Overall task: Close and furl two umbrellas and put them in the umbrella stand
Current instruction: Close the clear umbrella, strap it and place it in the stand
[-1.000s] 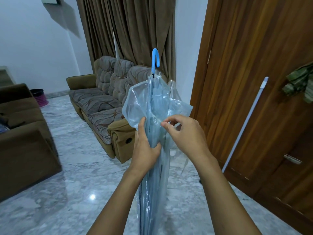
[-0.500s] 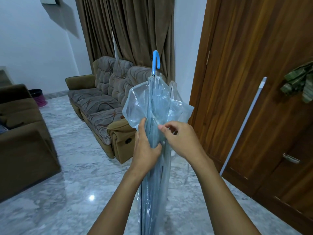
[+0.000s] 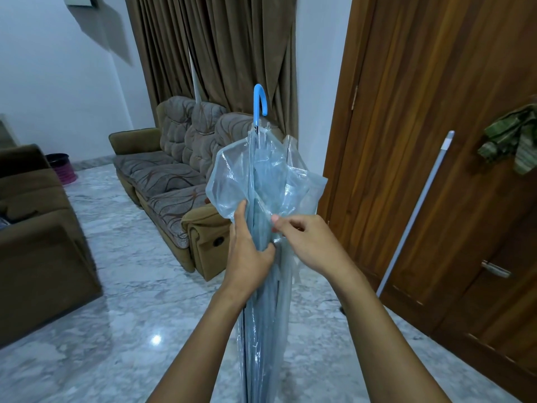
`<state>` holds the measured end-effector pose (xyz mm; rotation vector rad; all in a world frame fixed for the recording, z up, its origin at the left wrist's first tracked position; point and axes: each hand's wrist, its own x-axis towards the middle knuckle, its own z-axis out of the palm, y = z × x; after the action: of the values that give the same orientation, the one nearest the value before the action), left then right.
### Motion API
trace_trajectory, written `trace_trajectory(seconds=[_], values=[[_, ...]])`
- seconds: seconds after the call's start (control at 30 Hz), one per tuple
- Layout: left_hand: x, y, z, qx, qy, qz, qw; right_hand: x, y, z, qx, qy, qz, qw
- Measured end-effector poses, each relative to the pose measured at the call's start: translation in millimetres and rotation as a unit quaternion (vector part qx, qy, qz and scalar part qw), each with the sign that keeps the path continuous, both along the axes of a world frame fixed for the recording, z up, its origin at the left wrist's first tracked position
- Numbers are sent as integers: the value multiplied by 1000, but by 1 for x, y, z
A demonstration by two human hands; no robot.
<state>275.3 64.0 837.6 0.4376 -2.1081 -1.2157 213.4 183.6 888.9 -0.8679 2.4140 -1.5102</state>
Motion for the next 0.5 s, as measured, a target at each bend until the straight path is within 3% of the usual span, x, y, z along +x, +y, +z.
trace_trajectory(seconds=[0.17, 0.3, 0.37, 0.5], values=[[1, 0, -2, 7, -3, -7, 1000, -1, -2, -9, -48, 69, -33, 996], [1, -4, -4, 15, -6, -11, 1000, -5, 2, -16, -98, 294, -141, 940], [1, -5, -5, 26, -10, -23, 999, -4, 1, -19, -113, 357, -157, 914], [3, -7, -2, 34, -12, -42, 998, 4, -3, -23, -91, 306, -128, 939]])
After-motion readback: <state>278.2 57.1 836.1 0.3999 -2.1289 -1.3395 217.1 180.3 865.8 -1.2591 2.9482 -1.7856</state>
